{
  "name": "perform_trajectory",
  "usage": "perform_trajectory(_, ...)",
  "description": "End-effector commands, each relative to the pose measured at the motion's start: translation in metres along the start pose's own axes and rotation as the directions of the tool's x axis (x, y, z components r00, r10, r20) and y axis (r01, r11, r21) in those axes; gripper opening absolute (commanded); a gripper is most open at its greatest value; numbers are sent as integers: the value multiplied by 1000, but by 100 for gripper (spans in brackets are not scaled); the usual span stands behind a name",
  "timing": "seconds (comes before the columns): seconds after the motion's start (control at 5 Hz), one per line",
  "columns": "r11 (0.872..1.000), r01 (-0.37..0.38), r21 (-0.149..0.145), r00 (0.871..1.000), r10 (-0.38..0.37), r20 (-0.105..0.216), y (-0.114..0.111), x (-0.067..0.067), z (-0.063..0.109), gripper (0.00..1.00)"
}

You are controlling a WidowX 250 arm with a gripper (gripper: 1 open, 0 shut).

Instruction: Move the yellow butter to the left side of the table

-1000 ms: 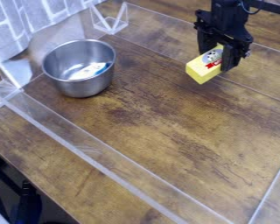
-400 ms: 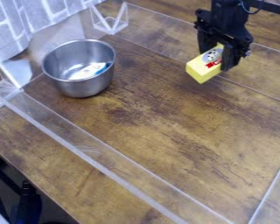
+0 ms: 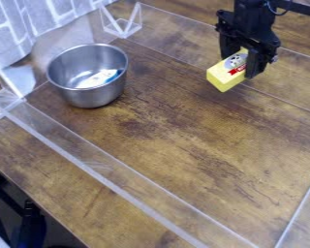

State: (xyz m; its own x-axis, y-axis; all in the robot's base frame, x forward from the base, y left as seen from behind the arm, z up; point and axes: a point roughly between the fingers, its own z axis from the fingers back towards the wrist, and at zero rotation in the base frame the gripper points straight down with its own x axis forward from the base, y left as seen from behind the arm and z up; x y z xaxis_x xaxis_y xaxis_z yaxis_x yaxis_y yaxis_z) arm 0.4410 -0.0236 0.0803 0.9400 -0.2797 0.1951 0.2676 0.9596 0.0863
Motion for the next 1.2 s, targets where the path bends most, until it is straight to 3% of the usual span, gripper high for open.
perform_trajectory(0.0, 1000, -12, 15, 998, 11, 55, 7, 6, 19, 0)
perform_trajectory(1.0, 1000, -16, 20, 999, 15, 51, 11, 3, 15, 0)
